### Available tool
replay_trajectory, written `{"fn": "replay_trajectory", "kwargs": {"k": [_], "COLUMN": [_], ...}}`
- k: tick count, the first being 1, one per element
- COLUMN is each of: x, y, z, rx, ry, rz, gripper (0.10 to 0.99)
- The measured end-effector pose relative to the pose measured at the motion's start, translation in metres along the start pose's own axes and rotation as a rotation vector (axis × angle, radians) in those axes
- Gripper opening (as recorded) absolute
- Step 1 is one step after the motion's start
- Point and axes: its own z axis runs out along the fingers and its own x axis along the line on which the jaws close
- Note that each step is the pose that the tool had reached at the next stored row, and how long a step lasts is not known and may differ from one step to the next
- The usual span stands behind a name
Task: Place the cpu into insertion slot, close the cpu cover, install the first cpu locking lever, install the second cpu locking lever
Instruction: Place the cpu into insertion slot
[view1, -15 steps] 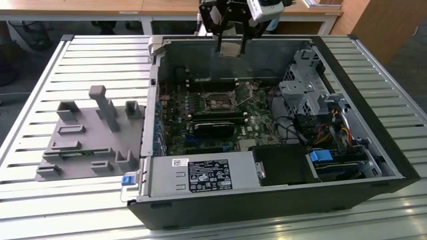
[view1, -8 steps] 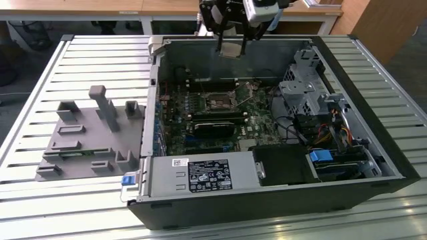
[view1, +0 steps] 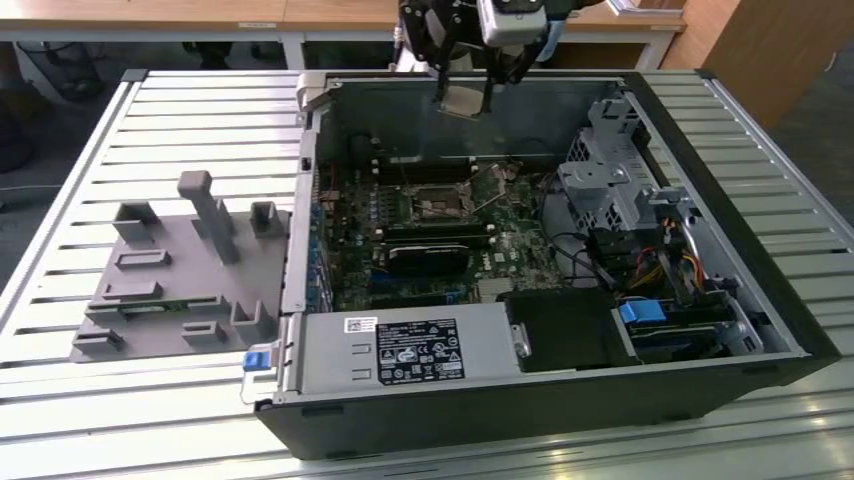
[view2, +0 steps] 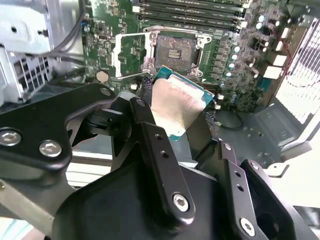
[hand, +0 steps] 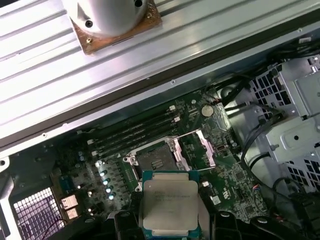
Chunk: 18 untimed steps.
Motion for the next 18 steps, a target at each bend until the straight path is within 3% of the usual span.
{"fn": "replay_trajectory", "kwargs": {"k": [18], "x": [0.0], "y": [-0.0002], "z": [0.0021], "rx": [0.009], "ry": [-0.0261], "rz": [0.262], "gripper": [0.525]}}
